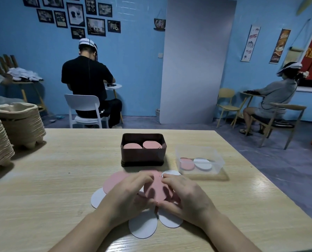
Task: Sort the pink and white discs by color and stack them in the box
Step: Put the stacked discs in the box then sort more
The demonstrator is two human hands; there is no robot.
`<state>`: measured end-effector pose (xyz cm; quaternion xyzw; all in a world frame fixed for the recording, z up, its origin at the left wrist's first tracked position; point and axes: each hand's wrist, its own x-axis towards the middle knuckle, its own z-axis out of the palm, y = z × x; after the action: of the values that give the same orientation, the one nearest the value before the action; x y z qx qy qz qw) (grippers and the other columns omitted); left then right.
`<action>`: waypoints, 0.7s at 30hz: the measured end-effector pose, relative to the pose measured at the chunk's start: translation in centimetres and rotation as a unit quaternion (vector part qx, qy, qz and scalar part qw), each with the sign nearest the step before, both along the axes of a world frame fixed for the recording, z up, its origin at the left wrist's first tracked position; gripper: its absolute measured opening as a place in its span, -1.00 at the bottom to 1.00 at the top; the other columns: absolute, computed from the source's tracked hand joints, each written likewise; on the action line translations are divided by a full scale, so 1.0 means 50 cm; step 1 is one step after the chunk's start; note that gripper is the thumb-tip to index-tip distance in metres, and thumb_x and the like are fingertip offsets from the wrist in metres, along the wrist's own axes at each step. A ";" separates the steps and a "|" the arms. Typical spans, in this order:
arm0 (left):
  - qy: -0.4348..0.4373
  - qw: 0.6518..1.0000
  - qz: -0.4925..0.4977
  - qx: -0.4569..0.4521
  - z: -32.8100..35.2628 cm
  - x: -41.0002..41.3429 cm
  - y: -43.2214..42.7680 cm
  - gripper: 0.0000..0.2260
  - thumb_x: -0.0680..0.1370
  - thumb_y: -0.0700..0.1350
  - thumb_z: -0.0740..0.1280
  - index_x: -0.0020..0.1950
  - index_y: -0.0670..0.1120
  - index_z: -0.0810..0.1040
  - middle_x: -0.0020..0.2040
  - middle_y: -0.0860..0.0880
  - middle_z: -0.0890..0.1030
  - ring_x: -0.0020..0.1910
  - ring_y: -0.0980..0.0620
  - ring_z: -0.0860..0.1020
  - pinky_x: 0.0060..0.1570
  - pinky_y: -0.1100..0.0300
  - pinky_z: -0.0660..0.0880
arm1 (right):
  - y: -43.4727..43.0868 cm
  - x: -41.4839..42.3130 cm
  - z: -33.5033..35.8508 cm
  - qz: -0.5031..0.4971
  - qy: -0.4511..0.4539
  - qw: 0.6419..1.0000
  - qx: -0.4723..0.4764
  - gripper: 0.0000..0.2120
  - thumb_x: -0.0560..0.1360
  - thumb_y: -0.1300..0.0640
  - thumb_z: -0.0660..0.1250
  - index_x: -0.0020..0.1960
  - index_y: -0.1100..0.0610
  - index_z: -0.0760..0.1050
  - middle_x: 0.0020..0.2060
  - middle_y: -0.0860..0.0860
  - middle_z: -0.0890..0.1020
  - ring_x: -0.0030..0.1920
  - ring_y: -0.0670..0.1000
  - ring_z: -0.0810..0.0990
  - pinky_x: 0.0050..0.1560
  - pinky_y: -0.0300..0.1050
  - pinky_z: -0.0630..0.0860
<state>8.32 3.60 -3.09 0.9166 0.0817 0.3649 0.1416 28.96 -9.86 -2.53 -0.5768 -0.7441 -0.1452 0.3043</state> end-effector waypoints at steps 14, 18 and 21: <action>0.014 0.998 -0.029 -0.057 -0.005 0.003 0.000 -0.80 0.53 -0.16 0.47 0.02 0.08 0.53 -0.15 0.20 0.53 -0.21 0.24 0.50 -0.24 0.41 0.44 | -0.008 0.001 0.000 0.018 0.067 0.997 0.021 -0.65 0.45 -0.10 0.47 0.10 0.10 0.57 0.28 0.02 0.59 0.27 -0.04 0.56 0.24 -0.27 0.46; 0.007 0.999 -0.029 -0.040 -0.008 -0.001 0.007 -0.82 0.56 -0.15 0.46 0.08 0.10 0.57 -0.06 0.23 0.57 -0.11 0.22 0.56 -0.16 0.27 0.54 | -0.001 0.004 -0.007 0.018 0.098 0.995 -0.006 -0.65 0.48 -0.19 0.46 0.05 0.06 0.54 0.34 0.09 0.57 0.41 -0.10 0.46 0.24 -0.17 0.49; -0.007 0.999 -0.033 -0.034 -0.010 0.003 0.008 -0.86 0.59 -0.08 0.43 0.14 0.06 0.64 0.02 0.19 0.62 -0.07 0.21 0.59 -0.13 0.29 0.54 | 0.002 0.008 -0.009 0.017 0.105 0.994 -0.010 -0.65 0.49 -0.22 0.44 0.00 0.06 0.51 0.36 0.12 0.54 0.45 -0.12 0.42 0.22 -0.17 0.50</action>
<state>8.45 3.99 -3.60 0.9108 0.0628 0.3638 0.1850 29.38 -9.75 -2.97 -0.5790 -0.7191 -0.0711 0.3776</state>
